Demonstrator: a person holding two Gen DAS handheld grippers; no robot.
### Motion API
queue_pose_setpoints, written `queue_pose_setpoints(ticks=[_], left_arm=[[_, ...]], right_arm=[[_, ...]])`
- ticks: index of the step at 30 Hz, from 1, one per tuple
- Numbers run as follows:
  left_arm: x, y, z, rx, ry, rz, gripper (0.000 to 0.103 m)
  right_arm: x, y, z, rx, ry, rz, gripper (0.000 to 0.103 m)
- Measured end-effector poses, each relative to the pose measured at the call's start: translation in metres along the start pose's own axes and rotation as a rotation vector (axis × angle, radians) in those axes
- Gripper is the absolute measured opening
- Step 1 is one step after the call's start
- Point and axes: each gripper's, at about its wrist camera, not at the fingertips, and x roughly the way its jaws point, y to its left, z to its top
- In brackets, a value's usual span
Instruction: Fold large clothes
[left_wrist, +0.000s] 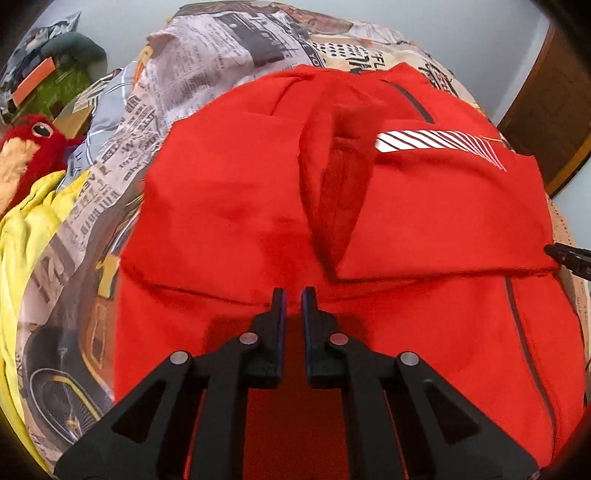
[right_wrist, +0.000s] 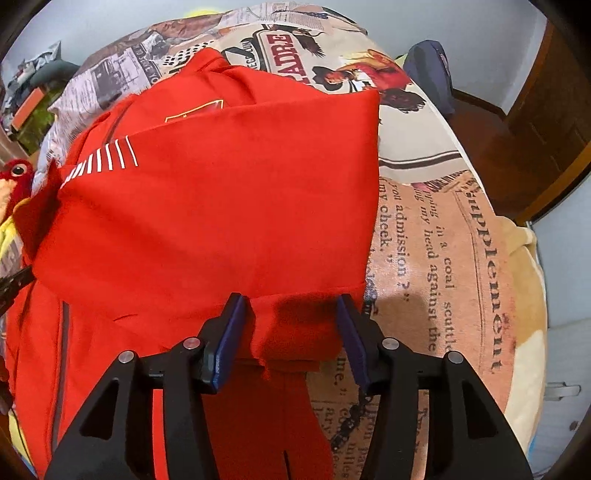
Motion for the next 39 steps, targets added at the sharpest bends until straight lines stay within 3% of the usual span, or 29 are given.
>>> queue_pose_setpoints(ticks=[3, 5, 6, 7, 8, 11, 16, 23, 31, 35, 39], left_arm=[[-0.011, 0.007, -0.002, 0.021, -0.012, 0.008, 0.007], [-0.016, 0.013, -0.001, 0.007, -0.016, -0.026, 0.021], [-0.019, 0.016, 0.001, -0.009, -0.020, -0.051, 0.039], [-0.021, 0.018, 0.003, -0.019, -0.028, -0.066, 0.052], [-0.024, 0.022, 0.004, -0.037, -0.051, -0.086, 0.054], [-0.024, 0.030, 0.010, -0.109, -0.045, -0.167, 0.054], [-0.008, 0.066, 0.004, -0.352, 0.001, -0.352, 0.054], [0.018, 0.095, -0.008, -0.557, 0.059, -0.473, 0.054], [0.028, 0.086, 0.001, -0.598, 0.063, -0.529, 0.049], [0.017, 0.074, 0.004, -0.527, 0.086, -0.493, 0.049], [0.001, 0.068, 0.005, -0.468, 0.056, -0.470, 0.049]], right_arm=[[0.001, 0.000, -0.002, 0.014, -0.010, -0.015, 0.054], [0.002, -0.002, -0.003, 0.029, -0.012, -0.012, 0.056], [0.002, -0.002, -0.003, 0.035, -0.013, -0.011, 0.057], [0.002, -0.003, -0.003, 0.043, -0.014, -0.009, 0.059], [0.002, -0.004, -0.004, 0.050, -0.015, -0.008, 0.061], [0.004, -0.009, -0.006, 0.084, -0.016, 0.011, 0.064], [0.002, -0.010, -0.007, 0.099, -0.018, 0.023, 0.065], [-0.021, 0.013, -0.009, -0.017, -0.098, -0.047, 0.065], [-0.031, 0.039, -0.014, -0.153, -0.122, -0.081, 0.065], [-0.033, 0.040, -0.015, -0.158, -0.123, -0.073, 0.065], [-0.037, 0.042, -0.015, -0.140, -0.132, -0.051, 0.065]])
